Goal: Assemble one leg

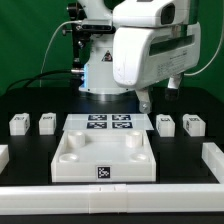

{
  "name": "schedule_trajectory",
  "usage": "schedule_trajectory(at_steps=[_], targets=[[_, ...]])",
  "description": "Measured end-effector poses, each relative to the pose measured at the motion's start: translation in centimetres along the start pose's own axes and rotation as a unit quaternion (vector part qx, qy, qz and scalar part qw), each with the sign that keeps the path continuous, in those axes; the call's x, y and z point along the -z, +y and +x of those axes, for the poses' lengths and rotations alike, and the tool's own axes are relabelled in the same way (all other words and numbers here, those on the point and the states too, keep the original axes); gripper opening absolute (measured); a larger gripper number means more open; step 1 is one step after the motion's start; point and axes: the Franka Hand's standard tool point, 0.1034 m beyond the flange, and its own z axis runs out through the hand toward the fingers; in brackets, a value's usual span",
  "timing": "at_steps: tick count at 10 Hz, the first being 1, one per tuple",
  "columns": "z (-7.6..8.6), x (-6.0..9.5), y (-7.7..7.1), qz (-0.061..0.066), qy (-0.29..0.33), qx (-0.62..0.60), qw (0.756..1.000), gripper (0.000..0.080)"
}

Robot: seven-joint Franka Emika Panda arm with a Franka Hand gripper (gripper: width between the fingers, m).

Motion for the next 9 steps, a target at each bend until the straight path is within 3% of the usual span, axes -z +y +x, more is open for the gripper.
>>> schedule_trajectory(at_steps=[3, 4, 7, 9], targets=[[-0.2, -0.1, 0.0, -0.001, 0.001, 0.006, 1.0, 0.065], [-1.5, -0.8, -0.4, -0.003, 0.002, 0.026, 1.0, 0.065], [-6.2, -2.6, -2.0, 0.012, -0.011, 0.104, 0.994, 0.065], [-9.8, -4.4, -2.7, 0.03, -0.019, 0.136, 0.99, 0.065]])
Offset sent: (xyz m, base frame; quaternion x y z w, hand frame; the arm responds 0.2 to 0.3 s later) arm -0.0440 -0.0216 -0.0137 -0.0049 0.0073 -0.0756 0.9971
